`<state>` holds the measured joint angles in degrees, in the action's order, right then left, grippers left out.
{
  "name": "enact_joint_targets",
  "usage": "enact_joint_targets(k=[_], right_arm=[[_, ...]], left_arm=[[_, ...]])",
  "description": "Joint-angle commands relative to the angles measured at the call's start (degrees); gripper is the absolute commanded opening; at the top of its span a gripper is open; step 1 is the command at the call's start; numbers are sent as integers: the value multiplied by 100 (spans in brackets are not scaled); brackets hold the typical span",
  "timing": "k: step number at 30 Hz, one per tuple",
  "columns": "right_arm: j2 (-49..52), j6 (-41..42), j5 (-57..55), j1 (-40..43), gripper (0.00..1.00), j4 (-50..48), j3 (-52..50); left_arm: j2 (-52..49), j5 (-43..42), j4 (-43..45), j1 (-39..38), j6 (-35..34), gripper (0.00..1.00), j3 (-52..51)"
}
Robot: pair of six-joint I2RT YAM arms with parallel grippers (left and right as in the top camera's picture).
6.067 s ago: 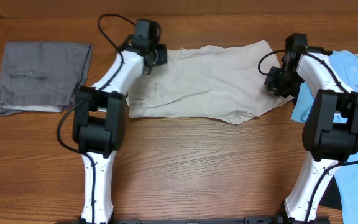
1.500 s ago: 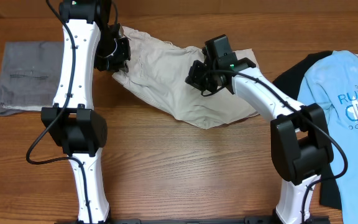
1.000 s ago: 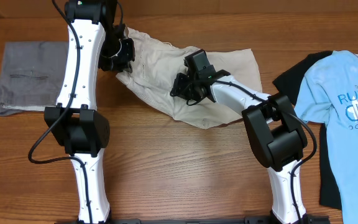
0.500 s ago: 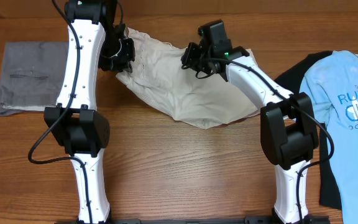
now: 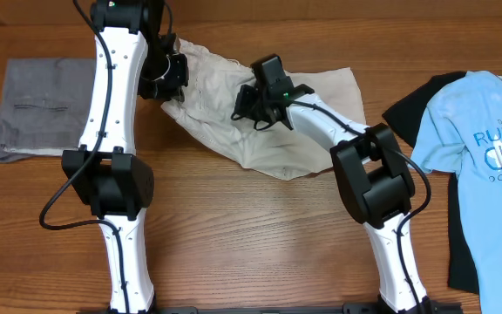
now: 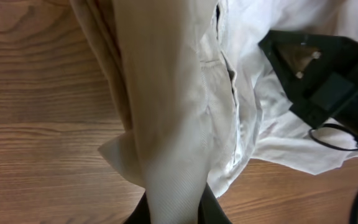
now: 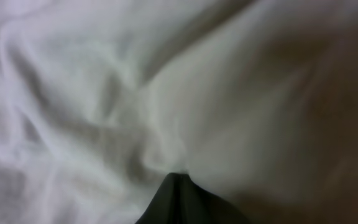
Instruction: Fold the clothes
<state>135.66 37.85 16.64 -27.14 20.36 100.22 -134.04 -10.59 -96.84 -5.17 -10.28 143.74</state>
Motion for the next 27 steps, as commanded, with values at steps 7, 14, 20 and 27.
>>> enact_joint_targets(k=[7, 14, 20, 27], right_arm=[[-164, -229, 249, 417, 4, 105, 1016], [-33, -229, -221, 341, 4, 92, 1003], [269, -225, -457, 199, 4, -111, 999], [826, -271, -409, 50, 8, -529, 999]], left_arm=[[295, 50, 2, -52, 118, 6, 203], [295, 50, 2, -55, 129, 6, 203], [295, 48, 2, -57, 129, 5, 203], [295, 52, 2, -133, 138, 5, 203]])
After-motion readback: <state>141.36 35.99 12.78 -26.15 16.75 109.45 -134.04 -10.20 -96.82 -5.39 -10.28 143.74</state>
